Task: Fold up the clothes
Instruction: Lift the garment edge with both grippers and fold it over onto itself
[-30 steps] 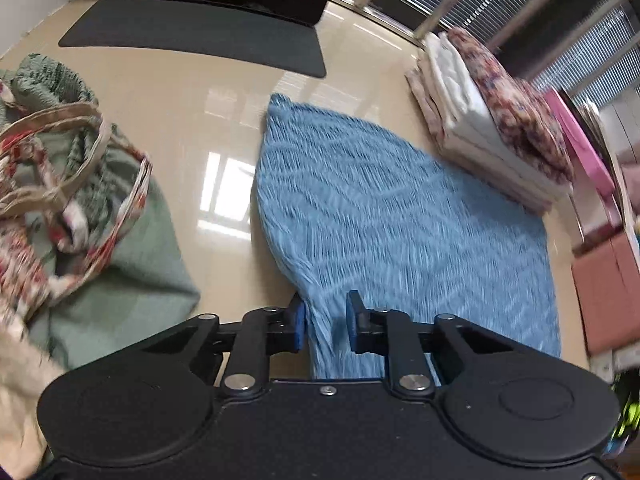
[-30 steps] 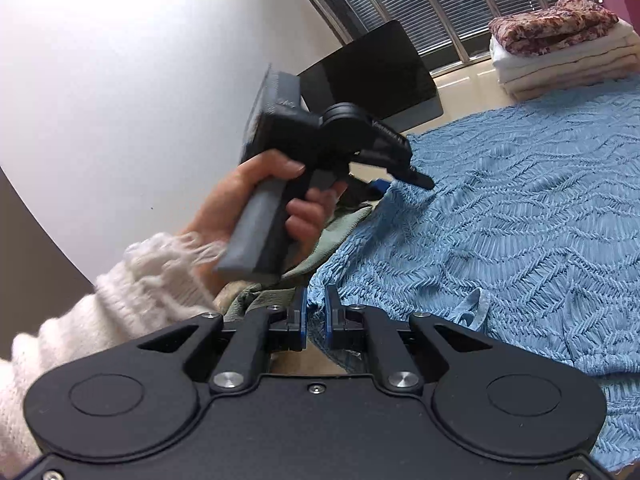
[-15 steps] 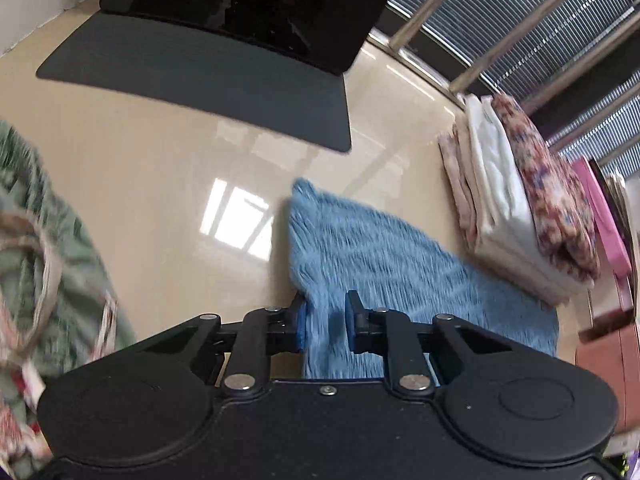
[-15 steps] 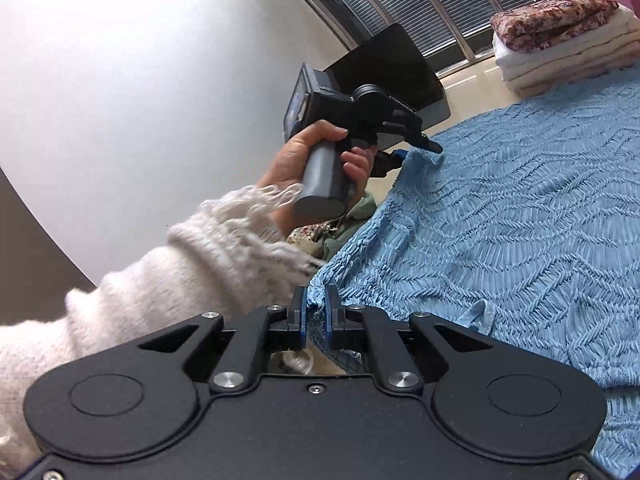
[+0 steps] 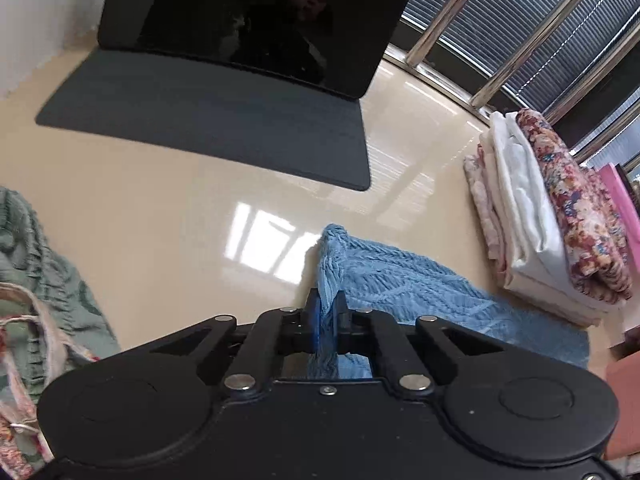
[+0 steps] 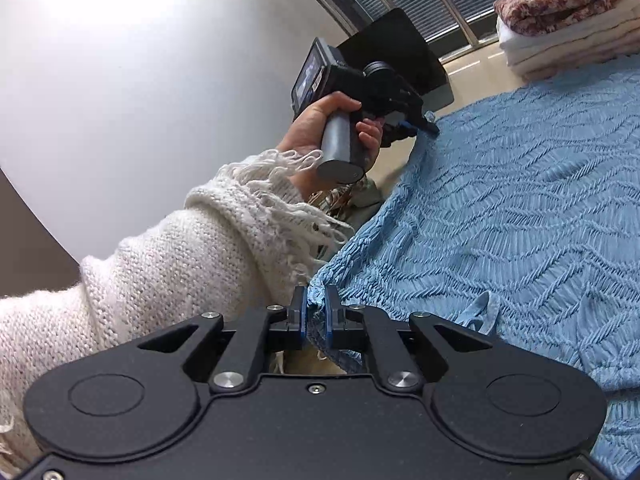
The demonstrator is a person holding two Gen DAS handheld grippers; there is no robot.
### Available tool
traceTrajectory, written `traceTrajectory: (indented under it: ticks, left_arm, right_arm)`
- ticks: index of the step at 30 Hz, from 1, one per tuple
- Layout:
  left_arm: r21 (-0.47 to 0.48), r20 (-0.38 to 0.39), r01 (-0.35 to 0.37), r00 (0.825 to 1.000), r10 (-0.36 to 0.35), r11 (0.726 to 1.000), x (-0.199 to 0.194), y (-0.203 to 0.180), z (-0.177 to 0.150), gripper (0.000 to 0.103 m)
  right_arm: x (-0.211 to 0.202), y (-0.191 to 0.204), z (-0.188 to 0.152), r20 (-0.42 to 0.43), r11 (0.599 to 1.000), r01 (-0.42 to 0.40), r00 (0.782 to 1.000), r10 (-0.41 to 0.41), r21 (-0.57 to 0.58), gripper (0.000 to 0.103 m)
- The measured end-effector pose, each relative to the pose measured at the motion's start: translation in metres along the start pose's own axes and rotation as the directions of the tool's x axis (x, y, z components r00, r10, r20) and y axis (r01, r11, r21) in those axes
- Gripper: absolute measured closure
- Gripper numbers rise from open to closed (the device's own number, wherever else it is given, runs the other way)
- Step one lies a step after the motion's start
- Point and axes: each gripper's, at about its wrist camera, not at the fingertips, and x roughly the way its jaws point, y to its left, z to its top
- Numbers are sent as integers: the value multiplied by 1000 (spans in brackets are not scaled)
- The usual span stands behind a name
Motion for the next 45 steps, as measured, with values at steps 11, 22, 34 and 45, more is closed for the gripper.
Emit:
traceTrajectory:
  ticks: [11, 22, 34, 45]
  left_arm:
    - [-117, 23, -33, 999, 36, 993, -48, 50, -16, 98]
    - [-191, 120, 15, 993, 9, 982, -118, 79, -23, 98]
    - [-13, 151, 96, 984, -93, 995, -113, -88, -38, 98]
    - [155, 94, -89, 993, 75, 984, -17, -235, -83, 98]
  right_arm:
    - [-4, 18, -16, -55, 996, -80, 995, 81, 32, 95]
    - [-31, 23, -36, 4, 974, -183, 983, 185, 135, 96]
    - [-119, -34, -49, 276, 923, -238, 949, 154, 303, 96]
    - [-176, -130, -73, 385, 842, -182, 922, -33, 508, 96]
